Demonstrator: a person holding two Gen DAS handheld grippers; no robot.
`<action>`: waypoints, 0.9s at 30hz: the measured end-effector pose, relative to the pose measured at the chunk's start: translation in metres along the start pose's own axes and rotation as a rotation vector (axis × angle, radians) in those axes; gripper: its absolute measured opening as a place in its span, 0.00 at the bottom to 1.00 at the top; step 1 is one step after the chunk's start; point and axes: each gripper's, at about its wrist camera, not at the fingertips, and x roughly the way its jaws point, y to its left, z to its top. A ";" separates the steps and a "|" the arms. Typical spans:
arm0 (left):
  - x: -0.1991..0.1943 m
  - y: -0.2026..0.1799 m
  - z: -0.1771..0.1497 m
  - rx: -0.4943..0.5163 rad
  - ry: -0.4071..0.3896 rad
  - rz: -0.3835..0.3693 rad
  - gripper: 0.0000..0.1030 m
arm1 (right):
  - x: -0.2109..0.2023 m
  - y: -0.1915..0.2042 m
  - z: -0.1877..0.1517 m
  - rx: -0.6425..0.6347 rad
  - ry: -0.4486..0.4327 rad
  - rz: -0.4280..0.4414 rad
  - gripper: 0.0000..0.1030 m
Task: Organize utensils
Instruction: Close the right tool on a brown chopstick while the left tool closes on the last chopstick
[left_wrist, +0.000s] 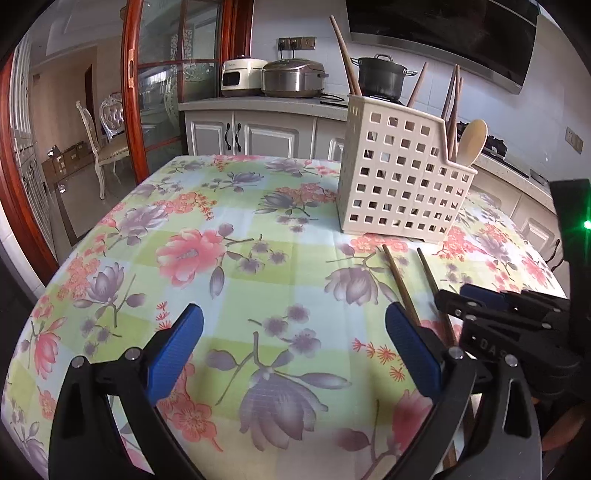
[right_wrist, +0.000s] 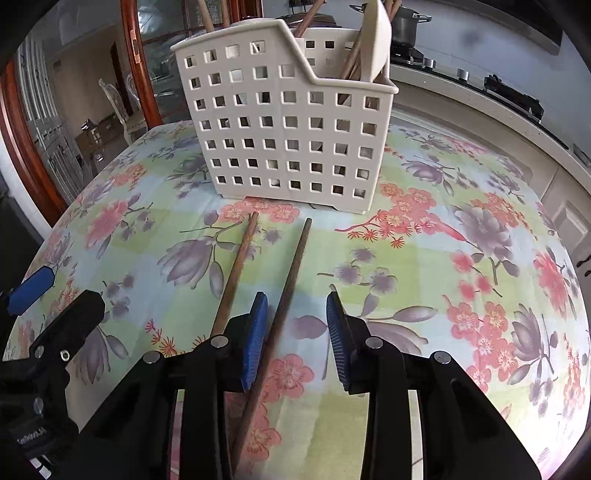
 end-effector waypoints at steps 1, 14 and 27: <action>0.000 0.001 0.000 -0.005 -0.001 -0.002 0.93 | 0.002 0.002 0.001 -0.006 0.002 -0.008 0.29; 0.002 0.005 -0.001 -0.015 0.020 0.010 0.93 | 0.010 0.012 0.004 -0.047 0.001 -0.053 0.06; 0.045 -0.047 0.018 0.094 0.151 -0.021 0.73 | -0.026 -0.039 -0.020 0.090 -0.063 0.026 0.06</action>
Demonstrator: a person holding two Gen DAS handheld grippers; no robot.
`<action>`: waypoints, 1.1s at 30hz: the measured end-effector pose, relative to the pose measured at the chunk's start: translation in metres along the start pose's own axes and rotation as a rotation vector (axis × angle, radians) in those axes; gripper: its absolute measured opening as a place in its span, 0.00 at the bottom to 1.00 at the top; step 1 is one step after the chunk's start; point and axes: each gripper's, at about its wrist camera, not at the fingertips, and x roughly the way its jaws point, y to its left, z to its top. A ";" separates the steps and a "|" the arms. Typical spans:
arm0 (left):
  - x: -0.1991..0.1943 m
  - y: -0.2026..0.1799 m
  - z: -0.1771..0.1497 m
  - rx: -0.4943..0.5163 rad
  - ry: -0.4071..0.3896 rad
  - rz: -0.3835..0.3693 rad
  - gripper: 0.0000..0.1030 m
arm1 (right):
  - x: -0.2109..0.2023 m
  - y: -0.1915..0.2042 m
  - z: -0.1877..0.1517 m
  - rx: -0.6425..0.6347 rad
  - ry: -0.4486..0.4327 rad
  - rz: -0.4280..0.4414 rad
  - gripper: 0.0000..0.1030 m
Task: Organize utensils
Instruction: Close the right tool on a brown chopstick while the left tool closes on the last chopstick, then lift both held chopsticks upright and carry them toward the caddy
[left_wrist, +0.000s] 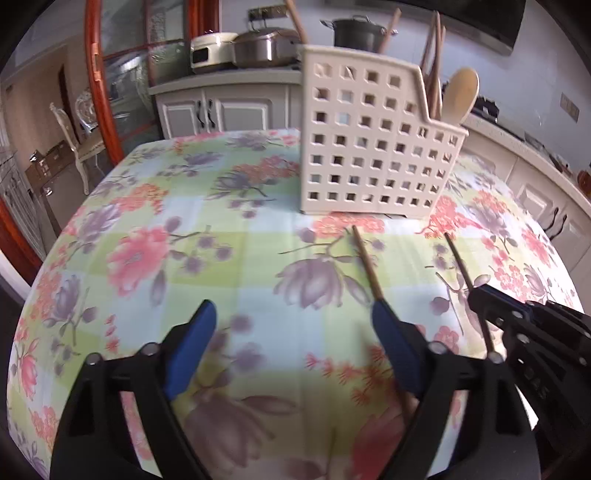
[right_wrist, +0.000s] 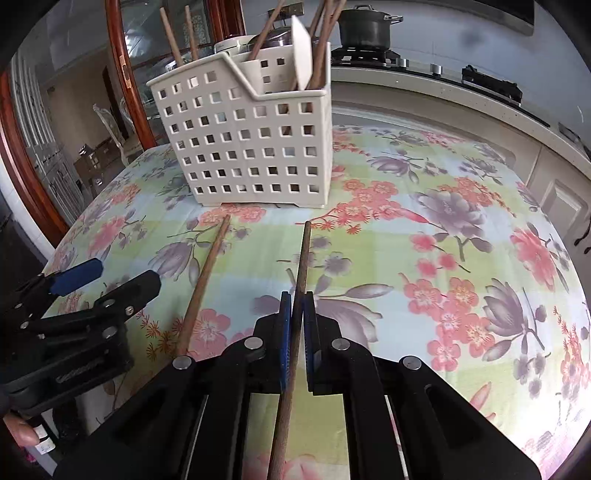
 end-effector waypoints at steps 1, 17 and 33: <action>0.004 -0.005 0.003 0.004 0.013 -0.006 0.71 | -0.002 -0.004 -0.001 0.007 -0.005 0.001 0.06; 0.031 -0.047 0.010 0.086 0.063 -0.023 0.16 | -0.010 -0.022 -0.007 0.056 -0.025 0.038 0.06; -0.022 -0.017 0.003 0.006 -0.078 -0.101 0.06 | -0.030 -0.012 -0.002 0.045 -0.099 0.064 0.06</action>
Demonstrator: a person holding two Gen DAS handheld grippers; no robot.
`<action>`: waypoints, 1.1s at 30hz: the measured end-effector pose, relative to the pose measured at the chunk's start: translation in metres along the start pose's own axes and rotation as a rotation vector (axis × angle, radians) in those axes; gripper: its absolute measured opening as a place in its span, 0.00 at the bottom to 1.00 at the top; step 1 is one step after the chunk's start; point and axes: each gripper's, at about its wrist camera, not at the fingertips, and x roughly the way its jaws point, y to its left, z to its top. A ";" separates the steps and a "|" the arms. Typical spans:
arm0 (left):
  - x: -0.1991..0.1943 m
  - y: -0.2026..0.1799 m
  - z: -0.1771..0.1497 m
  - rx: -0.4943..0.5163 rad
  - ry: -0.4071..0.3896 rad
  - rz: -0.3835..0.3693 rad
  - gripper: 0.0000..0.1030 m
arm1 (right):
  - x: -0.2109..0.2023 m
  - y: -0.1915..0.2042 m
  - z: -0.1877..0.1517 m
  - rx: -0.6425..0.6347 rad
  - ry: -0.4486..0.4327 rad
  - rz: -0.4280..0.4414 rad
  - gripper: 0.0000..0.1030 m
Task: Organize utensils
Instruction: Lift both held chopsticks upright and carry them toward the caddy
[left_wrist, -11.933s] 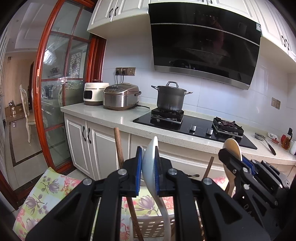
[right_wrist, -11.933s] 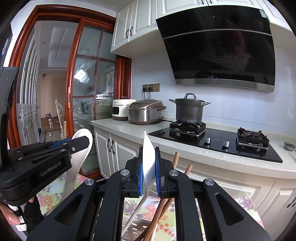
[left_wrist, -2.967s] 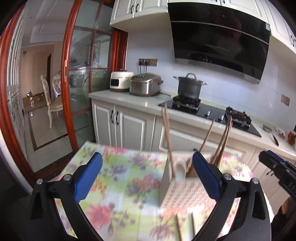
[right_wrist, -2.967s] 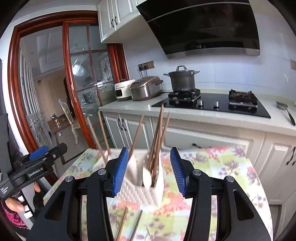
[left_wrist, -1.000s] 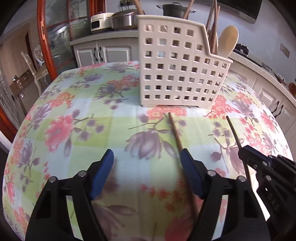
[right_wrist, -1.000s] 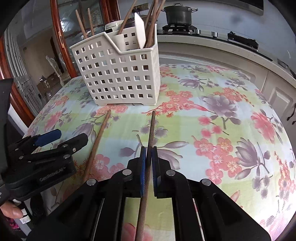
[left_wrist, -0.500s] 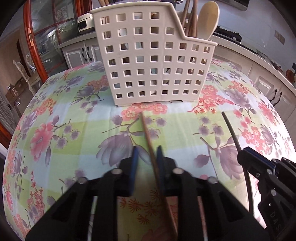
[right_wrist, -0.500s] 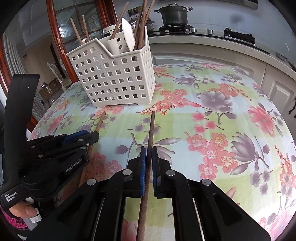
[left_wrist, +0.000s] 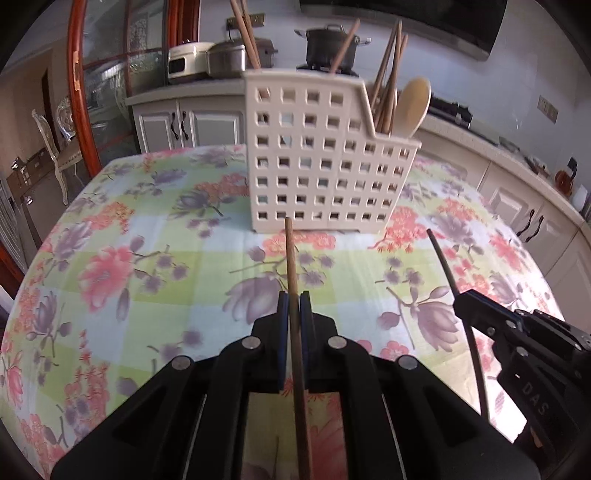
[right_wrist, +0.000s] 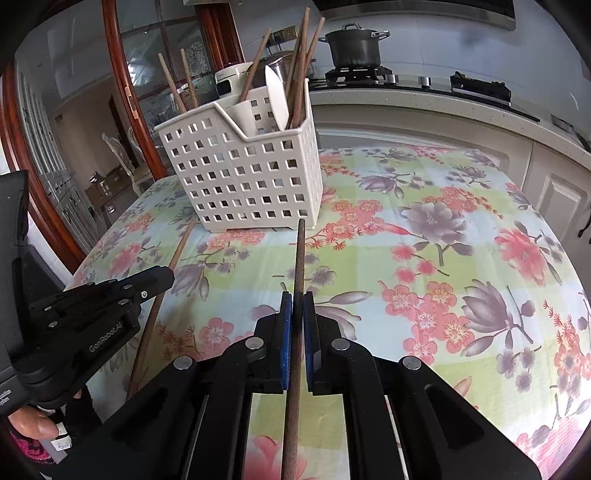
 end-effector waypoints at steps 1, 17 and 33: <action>-0.009 0.002 0.000 -0.003 -0.023 -0.001 0.06 | -0.004 0.002 0.001 -0.005 -0.013 0.004 0.06; -0.103 0.008 -0.002 0.009 -0.267 0.029 0.06 | -0.075 0.033 0.014 -0.089 -0.202 0.059 0.06; -0.145 0.010 -0.009 0.011 -0.364 0.030 0.06 | -0.119 0.046 0.013 -0.123 -0.307 0.061 0.06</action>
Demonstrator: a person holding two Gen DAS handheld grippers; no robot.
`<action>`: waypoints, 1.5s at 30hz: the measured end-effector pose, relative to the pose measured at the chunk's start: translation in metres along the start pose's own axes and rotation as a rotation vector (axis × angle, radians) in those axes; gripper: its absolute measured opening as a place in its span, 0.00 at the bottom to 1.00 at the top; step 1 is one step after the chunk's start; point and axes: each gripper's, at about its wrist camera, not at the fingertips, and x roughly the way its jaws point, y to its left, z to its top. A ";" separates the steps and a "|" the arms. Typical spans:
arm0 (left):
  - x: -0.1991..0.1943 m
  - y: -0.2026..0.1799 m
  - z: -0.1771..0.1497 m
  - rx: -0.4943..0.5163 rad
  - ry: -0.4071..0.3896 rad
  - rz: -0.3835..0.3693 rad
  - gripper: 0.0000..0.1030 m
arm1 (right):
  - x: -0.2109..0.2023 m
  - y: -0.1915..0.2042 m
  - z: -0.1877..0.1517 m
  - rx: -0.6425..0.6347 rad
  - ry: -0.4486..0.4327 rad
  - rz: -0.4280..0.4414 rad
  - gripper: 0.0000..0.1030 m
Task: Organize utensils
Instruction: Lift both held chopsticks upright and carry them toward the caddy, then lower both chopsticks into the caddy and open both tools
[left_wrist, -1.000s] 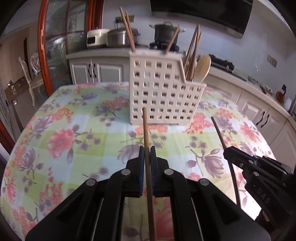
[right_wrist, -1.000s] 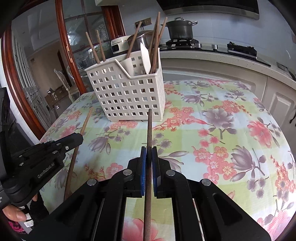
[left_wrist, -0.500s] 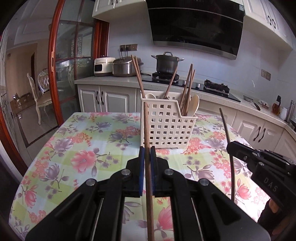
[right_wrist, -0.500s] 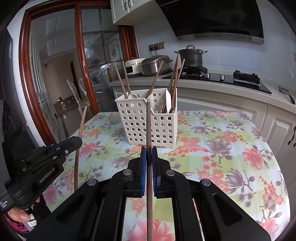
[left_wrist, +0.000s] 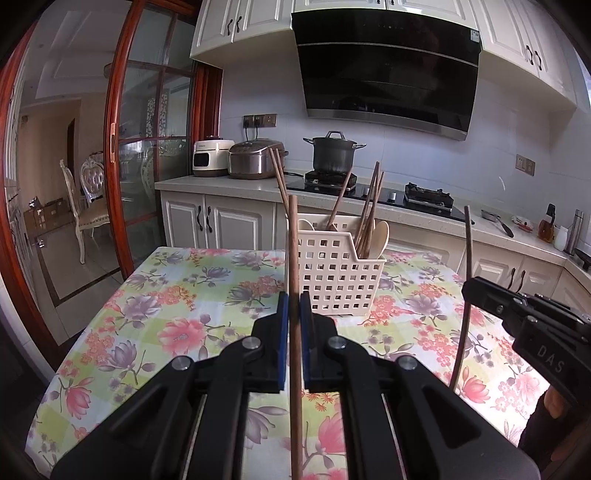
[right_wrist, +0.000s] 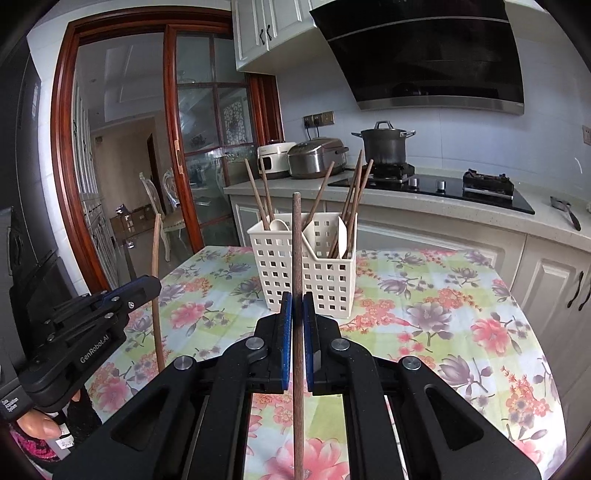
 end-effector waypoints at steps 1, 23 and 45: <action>-0.001 0.000 0.000 0.000 -0.002 -0.001 0.06 | -0.002 0.001 0.000 -0.003 -0.003 0.001 0.06; -0.015 -0.003 0.005 0.011 -0.053 0.023 0.06 | -0.013 0.006 0.003 -0.009 -0.041 -0.001 0.06; 0.025 0.001 0.073 0.025 -0.045 -0.007 0.06 | 0.024 -0.001 0.071 -0.048 -0.089 -0.010 0.06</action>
